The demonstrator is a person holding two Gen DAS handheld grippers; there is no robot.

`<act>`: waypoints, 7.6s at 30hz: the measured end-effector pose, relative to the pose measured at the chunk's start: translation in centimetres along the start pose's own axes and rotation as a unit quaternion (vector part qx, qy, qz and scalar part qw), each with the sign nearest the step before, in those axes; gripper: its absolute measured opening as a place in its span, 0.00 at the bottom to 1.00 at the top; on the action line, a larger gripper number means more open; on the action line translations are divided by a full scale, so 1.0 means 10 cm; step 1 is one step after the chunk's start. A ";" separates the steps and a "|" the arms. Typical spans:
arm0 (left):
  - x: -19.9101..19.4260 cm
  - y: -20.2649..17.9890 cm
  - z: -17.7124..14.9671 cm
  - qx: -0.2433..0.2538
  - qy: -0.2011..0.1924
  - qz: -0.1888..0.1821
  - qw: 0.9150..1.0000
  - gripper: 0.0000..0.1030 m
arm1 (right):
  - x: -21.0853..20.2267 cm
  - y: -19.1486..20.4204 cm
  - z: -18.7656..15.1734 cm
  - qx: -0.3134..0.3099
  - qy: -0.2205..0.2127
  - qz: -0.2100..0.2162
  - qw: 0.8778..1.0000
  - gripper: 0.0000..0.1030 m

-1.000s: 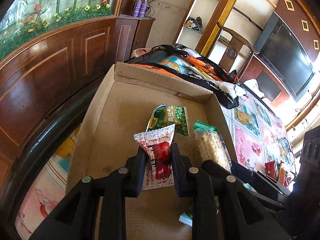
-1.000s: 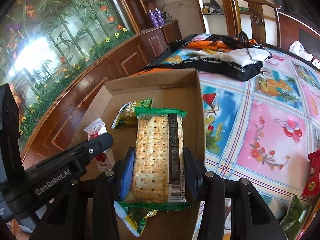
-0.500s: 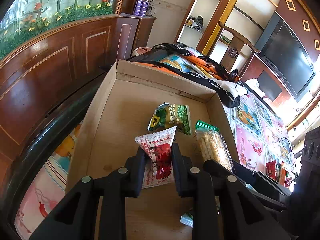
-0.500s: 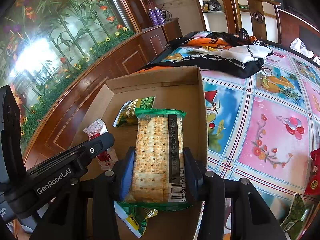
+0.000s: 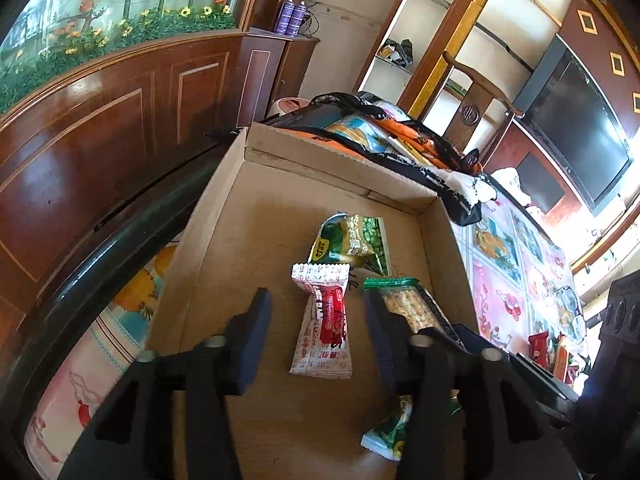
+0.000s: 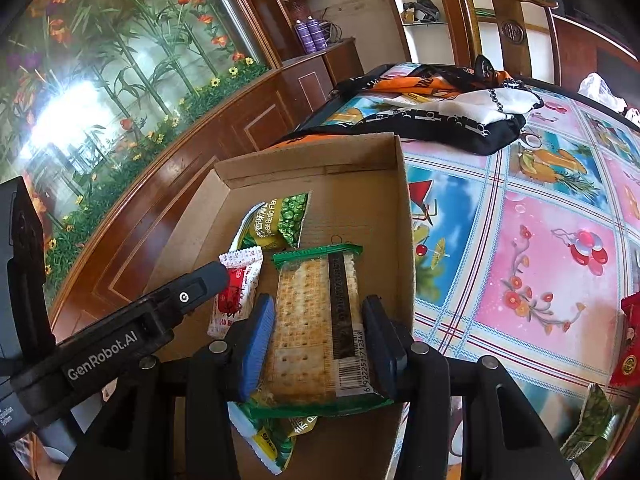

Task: Organize snacks

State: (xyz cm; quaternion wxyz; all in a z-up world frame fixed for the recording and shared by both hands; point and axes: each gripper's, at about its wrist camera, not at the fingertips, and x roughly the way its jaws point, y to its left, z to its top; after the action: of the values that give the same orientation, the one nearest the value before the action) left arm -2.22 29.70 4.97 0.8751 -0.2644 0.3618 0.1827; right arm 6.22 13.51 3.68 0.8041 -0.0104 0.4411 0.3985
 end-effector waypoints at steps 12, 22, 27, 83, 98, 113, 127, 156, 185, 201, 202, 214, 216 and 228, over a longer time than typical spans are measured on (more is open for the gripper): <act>-0.26 0.10 0.04 -0.040 -0.061 -0.055 0.996 0.67 | -0.20 0.12 0.01 -0.023 -0.022 0.005 0.999 0.55; -0.33 0.01 0.03 -0.025 -0.081 -0.067 0.994 0.69 | -0.55 0.10 -0.01 -0.018 -0.056 0.020 0.998 0.56; -0.30 -0.07 0.02 -0.010 -0.081 -0.066 0.994 0.70 | -0.75 -0.03 -0.08 -0.008 -0.068 0.024 0.997 0.57; 0.58 -3.41 -1.66 0.471 0.051 0.040 0.880 0.87 | -2.95 -3.04 -1.48 0.332 -0.216 -0.018 0.918 0.67; 0.22 -2.97 -1.80 0.389 0.091 -0.080 0.913 0.51 | -2.80 -3.12 -1.49 0.339 -0.180 -0.052 0.922 0.67; 0.24 -2.74 -1.73 0.355 0.099 -0.122 0.922 0.54 | -2.11 -2.78 -1.06 0.130 -0.015 -0.240 0.962 0.69; 0.23 -2.70 -1.68 0.337 0.100 -0.148 0.924 0.51 | -2.27 -2.59 -1.09 0.112 -0.053 -0.281 0.952 0.60; 0.28 -2.81 -1.87 0.394 0.083 -0.109 0.909 0.57 | -2.10 -2.13 -1.13 0.085 -0.060 -0.197 0.975 0.61; -0.03 -2.56 -1.43 0.299 0.008 -0.150 0.943 0.51 | -2.01 -1.89 -1.18 0.046 -0.067 -0.205 0.975 0.61; -0.14 -2.65 -1.17 0.296 -0.047 -0.145 0.943 0.51 | -2.01 -1.94 -1.05 0.101 -0.096 -0.214 0.967 0.61; -0.13 -2.64 -1.17 0.297 -0.048 -0.141 0.943 0.51 | -2.01 -1.93 -1.06 0.102 -0.096 -0.211 0.967 0.61; -0.10 -2.56 -1.20 0.295 -0.036 -0.140 0.944 0.51 | -1.95 -1.92 -1.12 0.098 -0.082 -0.197 0.972 0.61; -0.10 -2.56 -1.20 0.295 -0.036 -0.140 0.945 0.51 | -1.95 -1.90 -1.12 0.096 -0.081 -0.195 0.973 0.61; -0.10 -2.54 -1.19 0.291 -0.034 -0.140 0.946 0.51 | -1.94 -1.88 -1.13 0.091 -0.080 -0.191 0.974 0.61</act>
State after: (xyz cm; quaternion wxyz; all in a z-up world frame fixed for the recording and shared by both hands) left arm 3.70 2.29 7.00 0.9426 -0.0400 0.3284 -0.0455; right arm 4.77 -15.74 4.42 0.8956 0.0108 0.3997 0.1948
